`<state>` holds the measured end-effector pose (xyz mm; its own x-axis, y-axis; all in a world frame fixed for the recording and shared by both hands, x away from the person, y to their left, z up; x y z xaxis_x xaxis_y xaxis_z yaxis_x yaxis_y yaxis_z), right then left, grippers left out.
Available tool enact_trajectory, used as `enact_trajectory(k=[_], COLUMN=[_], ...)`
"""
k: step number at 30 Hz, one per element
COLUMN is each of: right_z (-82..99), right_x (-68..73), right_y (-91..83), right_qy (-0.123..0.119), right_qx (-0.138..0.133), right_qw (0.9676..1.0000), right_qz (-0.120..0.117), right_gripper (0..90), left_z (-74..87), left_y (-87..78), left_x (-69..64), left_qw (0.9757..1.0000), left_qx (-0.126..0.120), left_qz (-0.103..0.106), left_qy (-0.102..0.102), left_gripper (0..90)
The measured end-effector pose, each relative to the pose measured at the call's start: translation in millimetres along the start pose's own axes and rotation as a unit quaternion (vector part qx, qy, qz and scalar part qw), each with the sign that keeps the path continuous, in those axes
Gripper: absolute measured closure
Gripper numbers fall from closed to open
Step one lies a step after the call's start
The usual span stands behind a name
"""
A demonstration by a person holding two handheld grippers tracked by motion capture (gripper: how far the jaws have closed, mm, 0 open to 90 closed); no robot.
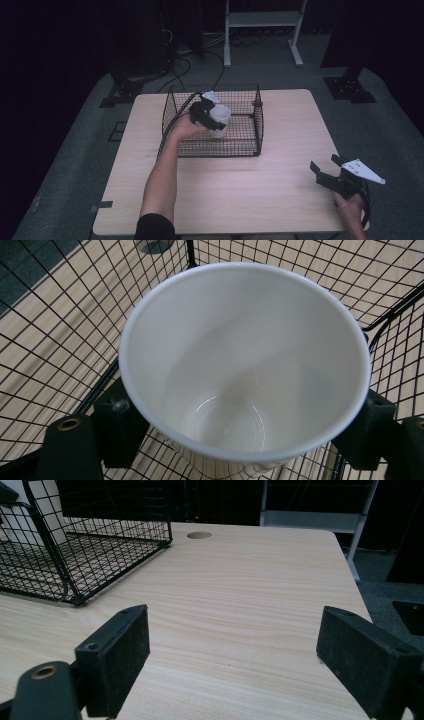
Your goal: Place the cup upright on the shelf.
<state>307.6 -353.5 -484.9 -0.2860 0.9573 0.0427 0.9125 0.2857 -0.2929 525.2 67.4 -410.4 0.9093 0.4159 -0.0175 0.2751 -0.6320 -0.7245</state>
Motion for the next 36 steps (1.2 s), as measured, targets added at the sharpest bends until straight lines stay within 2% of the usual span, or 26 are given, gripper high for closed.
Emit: enact_trajectory(k=[11, 17, 22, 36], right_z=[0.0, 0.0, 0.1, 0.1], right_x=[0.0, 0.0, 0.0, 0.2], right_y=[-0.1, -0.1, -0.2, -0.3], right_qy=[0.0, 0.0, 0.001, 0.0], right_qx=[0.0, 0.0, -0.001, 0.0], right_qw=[1.0, 1.0, 1.0, 1.0], right_qz=[0.0, 0.0, -0.001, -0.001], right_gripper=[13.0, 12.9, 12.9, 12.9], left_z=[3.5, 6.1, 7.2, 8.4], left_y=[5.7, 8.4, 10.9, 11.4], left_x=[1.6, 3.1, 2.7, 3.0], left_qw=[0.9999, 0.9997, 0.9995, 0.9995], left_qx=[0.016, 0.023, 0.03, 0.031], left_qz=[-0.002, 0.004, 0.005, 0.009], left_qy=[-0.001, -0.01, -0.008, -0.005], left_gripper=[21.3, 21.3, 21.3, 21.1])
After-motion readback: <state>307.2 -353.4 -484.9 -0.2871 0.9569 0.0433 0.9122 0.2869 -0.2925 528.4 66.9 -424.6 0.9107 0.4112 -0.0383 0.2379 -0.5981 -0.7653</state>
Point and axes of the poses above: each handheld gripper's, and its own axes: y roughly forward along the jaws, z roughly out of its underside, x roughly to its left, the point moved 2 cm from there along y, roughly forward along the jaws, and after that the axes turned 1 degree about z, right-handed, at the moved point
